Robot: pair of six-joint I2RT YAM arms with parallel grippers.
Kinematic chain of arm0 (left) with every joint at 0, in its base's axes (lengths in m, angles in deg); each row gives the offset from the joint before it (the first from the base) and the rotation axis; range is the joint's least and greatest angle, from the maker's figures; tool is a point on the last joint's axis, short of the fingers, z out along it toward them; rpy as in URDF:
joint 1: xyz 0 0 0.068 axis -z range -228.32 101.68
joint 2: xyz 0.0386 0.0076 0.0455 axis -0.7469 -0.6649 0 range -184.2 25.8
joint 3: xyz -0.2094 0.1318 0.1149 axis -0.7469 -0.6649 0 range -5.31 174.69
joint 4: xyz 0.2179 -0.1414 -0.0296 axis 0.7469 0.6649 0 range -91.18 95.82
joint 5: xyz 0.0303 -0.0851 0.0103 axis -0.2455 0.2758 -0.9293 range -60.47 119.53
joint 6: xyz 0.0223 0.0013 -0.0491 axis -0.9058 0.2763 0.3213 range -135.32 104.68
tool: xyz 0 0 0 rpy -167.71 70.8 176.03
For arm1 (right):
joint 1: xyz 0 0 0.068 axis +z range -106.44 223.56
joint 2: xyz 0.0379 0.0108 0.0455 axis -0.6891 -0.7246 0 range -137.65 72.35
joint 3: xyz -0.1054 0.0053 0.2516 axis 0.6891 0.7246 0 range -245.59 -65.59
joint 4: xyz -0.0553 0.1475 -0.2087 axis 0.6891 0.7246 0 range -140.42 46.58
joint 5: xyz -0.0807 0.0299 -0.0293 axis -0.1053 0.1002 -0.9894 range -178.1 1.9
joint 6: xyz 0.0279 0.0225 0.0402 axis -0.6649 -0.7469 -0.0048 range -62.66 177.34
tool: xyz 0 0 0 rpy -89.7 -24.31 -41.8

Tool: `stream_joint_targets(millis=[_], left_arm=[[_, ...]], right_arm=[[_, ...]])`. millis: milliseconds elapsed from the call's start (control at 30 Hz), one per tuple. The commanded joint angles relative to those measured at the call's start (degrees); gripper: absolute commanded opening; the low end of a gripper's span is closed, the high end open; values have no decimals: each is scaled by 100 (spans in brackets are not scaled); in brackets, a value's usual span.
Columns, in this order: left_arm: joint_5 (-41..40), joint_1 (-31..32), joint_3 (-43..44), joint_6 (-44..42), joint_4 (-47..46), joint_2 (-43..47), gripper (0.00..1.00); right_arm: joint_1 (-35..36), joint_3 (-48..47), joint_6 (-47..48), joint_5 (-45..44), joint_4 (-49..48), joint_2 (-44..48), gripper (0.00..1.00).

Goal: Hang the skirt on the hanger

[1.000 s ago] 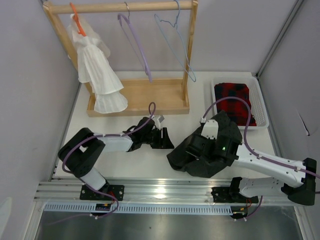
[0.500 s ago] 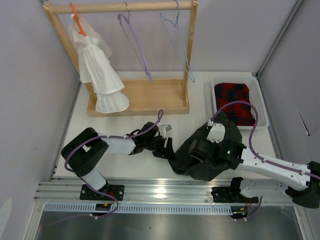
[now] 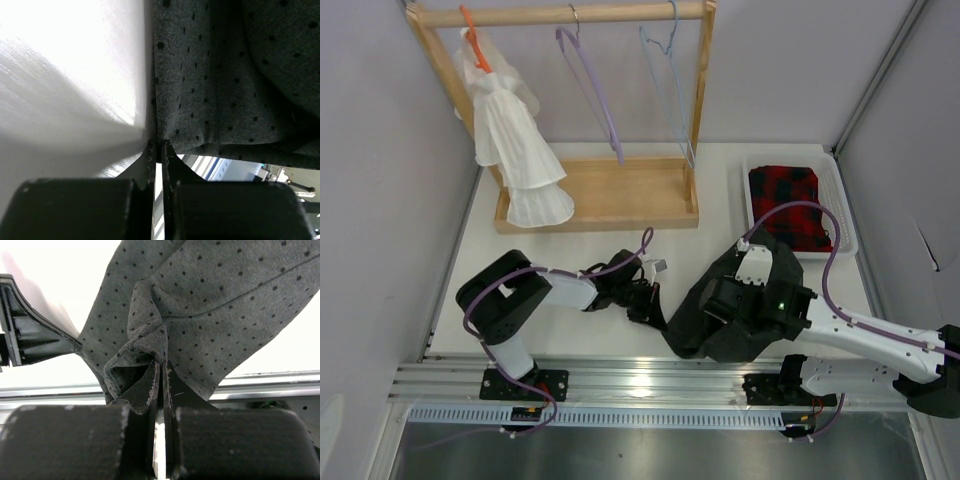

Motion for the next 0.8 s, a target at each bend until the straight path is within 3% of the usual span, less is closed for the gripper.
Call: stream_joint_targets(millis=[0, 133, 200, 300, 467, 600, 700, 767], left_arm=[[156, 74, -45, -1, -73, 67, 0], [-89, -5, 156, -1, 330, 725, 0], [-177, -364, 209, 69, 621, 1259, 0], [-133, -1225, 306, 79, 1085, 2076, 0], [-230, -2814, 1490, -238, 2586, 2993, 0], [-467, -3362, 2529, -352, 3239, 3512, 0], [-853, -3450, 2662, -405, 3652, 3978, 0], [-1064, -3494, 2487, -449, 3854, 4442, 0]], right_arm=[[-2, -301, 43, -419, -120, -1, 0], [-90, -582, 410, -559, -225, -80, 0], [-405, -836, 841, -437, -462, -150, 0], [-1011, -1311, 1886, -148, -1156, -457, 0], [-1900, -2487, 3468, 495, -2159, -1483, 0], [-1980, -4015, 4023, 346, -2134, -2119, 0], [-1901, -4099, 4043, 232, -2133, -2033, 0], [-1787, -3591, 3903, 179, -2203, -1796, 0]])
